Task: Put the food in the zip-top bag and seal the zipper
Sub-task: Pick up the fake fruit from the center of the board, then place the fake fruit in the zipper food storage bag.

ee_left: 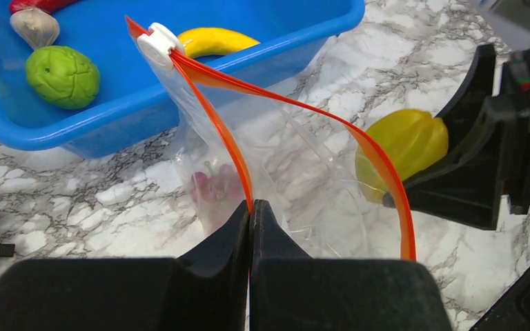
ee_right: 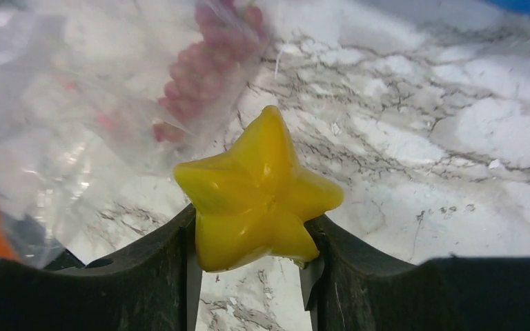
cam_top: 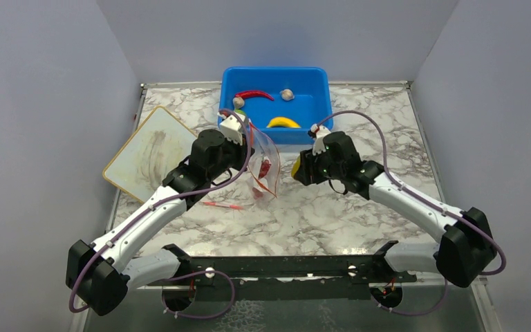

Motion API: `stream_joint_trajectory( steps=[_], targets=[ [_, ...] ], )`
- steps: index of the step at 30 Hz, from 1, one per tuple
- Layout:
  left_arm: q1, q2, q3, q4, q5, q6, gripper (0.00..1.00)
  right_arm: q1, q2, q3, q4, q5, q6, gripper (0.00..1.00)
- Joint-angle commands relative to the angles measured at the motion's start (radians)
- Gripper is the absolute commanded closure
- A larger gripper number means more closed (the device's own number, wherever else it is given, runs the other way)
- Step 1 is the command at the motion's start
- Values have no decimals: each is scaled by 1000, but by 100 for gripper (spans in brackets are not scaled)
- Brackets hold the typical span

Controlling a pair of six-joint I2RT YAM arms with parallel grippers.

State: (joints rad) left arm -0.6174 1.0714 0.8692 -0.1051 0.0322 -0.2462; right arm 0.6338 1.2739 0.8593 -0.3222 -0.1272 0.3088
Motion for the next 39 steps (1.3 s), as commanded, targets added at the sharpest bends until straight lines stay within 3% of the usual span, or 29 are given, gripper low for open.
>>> stream_joint_trajectory(
  steps=[1,11,22,32,39],
  targets=[
    [-1,-5,38,10,63,-50,100,4,-69,88,-86,35,-35,59],
    [-1,27,121,-28,123,-121,100,5,-150,253,-143,-57,-29,60],
    [-1,48,129,-24,166,-166,100,41,-124,296,-31,-160,82,61],
    [-1,40,142,-24,199,-202,100,165,-7,360,-12,-33,141,59],
    [-1,38,143,-23,214,-213,100,187,31,360,-47,95,148,58]
  ],
)
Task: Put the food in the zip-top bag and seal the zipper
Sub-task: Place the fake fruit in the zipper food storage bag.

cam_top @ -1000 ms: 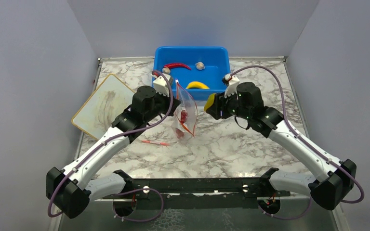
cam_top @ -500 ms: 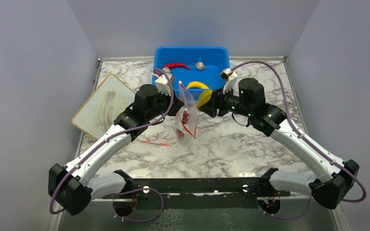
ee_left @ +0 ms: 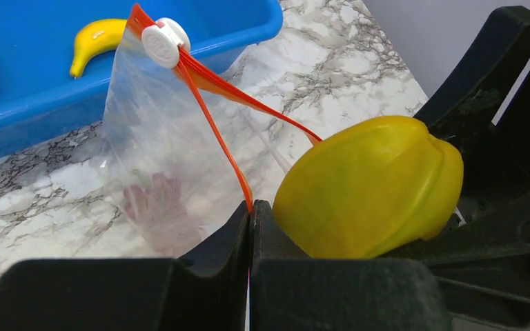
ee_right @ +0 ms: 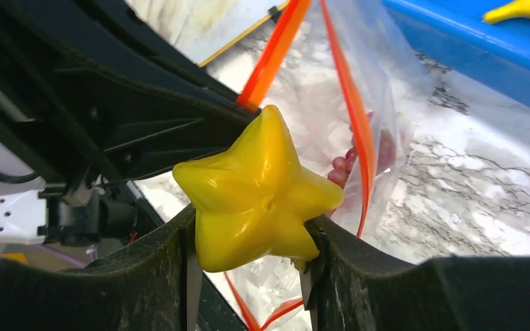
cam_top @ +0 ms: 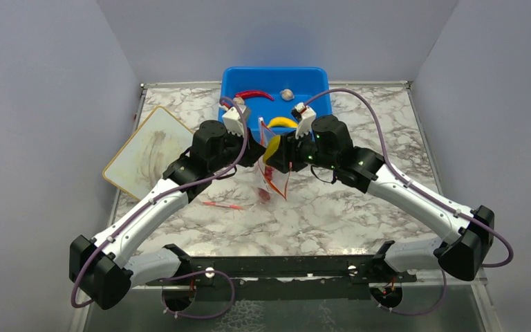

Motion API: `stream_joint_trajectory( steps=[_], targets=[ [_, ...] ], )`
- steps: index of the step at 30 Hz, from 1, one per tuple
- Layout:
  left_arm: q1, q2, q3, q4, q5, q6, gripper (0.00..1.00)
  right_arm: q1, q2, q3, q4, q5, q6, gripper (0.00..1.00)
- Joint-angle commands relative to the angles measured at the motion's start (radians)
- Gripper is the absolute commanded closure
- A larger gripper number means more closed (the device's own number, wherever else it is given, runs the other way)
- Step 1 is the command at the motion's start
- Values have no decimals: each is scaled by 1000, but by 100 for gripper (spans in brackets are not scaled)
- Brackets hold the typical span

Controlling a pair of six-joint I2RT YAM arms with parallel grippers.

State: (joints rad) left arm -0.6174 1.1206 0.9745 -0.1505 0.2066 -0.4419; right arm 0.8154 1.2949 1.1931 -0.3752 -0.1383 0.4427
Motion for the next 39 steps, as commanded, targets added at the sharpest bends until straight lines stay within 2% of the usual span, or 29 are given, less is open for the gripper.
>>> stream_joint_trajectory(
  steps=[1,11,18,24,33,39],
  targets=[
    [-1,-12,37,24,42,-18,100,7,17,29,-3,120,12,58],
    [-1,-19,30,18,40,-18,100,20,65,37,-77,177,8,57],
    [-2,-27,32,14,32,-22,100,39,104,68,-121,200,8,44],
    [-1,-32,20,14,22,-18,100,41,102,58,-117,188,15,37],
    [-1,-33,15,11,12,-7,100,41,62,65,-119,181,3,36],
    [-1,-35,7,13,7,1,100,41,23,59,-91,119,-23,37]
  ],
)
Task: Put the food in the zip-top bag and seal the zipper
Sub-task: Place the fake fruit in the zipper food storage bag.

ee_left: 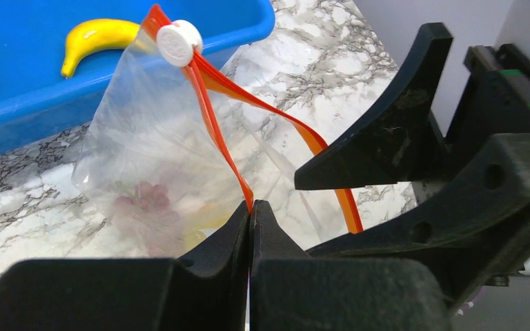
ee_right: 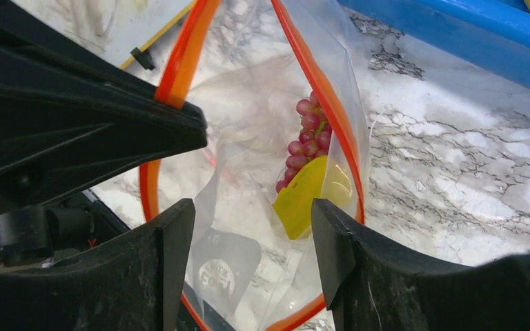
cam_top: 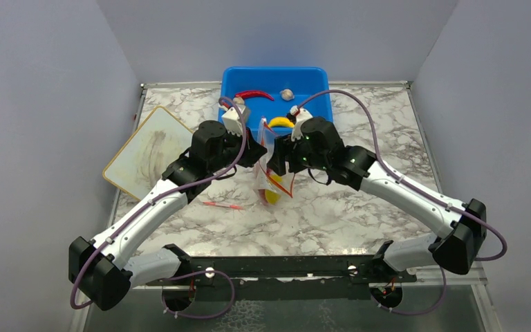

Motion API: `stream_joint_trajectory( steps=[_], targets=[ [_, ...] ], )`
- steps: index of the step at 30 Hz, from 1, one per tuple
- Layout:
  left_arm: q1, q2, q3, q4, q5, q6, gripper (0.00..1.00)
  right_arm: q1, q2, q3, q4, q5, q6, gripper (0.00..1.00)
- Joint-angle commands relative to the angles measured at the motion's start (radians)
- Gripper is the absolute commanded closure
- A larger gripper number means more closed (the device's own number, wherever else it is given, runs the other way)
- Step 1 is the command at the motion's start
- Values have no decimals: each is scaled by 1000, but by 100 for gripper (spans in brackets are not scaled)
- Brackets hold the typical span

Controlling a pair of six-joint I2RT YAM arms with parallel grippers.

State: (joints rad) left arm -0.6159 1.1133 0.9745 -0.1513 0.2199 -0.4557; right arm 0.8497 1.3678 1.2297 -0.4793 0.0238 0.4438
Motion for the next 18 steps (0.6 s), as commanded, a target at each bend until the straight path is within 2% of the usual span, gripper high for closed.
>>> stream_joint_trajectory(
  steps=[1,11,18],
  targets=[
    [-3,-26,7,11,-9,19,100,6,-60,19,26,-56,-30,38],
    [-3,-38,-25,22,-64,79,100,6,-120,51,58,-94,-110,38],
    [-3,-50,-54,-2,-96,165,100,2,-123,116,39,46,-204,38]
  ],
)
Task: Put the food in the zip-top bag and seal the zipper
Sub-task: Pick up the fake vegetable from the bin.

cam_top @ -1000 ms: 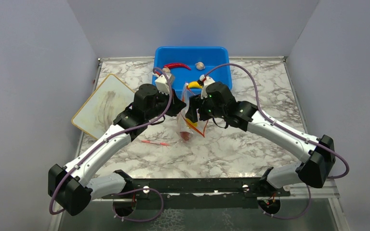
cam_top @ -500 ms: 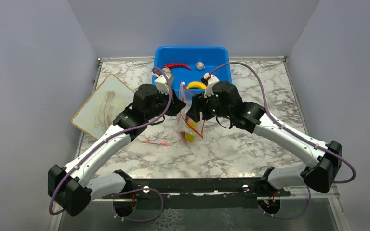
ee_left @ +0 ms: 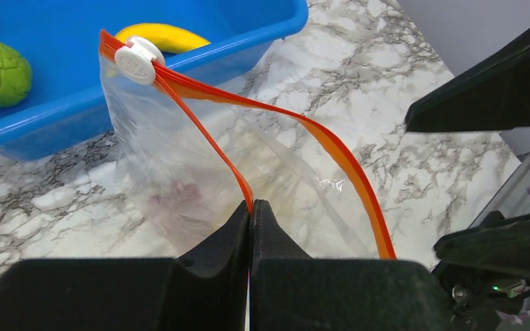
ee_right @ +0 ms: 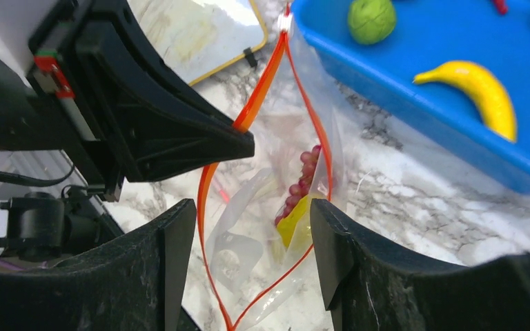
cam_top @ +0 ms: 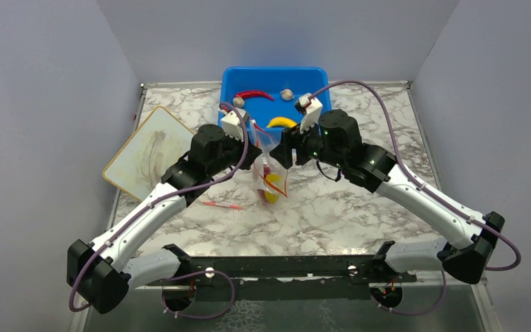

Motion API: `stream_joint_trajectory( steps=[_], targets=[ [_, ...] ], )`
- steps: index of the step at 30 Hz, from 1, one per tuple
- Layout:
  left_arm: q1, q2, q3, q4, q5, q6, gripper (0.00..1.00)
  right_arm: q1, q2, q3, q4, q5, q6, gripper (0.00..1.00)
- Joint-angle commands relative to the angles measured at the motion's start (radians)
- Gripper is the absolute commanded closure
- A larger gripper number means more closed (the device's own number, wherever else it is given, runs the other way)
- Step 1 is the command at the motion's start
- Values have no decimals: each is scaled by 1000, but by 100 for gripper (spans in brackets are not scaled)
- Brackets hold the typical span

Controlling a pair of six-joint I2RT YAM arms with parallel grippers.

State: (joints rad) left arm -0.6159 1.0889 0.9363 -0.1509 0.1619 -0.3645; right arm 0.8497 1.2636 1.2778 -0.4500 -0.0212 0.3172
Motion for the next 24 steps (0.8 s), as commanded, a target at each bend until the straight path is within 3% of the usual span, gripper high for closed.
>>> stream_joint_trajectory(
  steps=[1,9,24],
  targets=[
    [-3,-31,-20,-1,-39,87,100,-3,-11,83,4,104,-88,38],
    [-3,-61,-56,25,-33,120,100,-67,82,135,69,129,-110,39],
    [-3,-99,-101,43,-23,165,100,-320,273,139,164,-57,-66,39]
  ],
)
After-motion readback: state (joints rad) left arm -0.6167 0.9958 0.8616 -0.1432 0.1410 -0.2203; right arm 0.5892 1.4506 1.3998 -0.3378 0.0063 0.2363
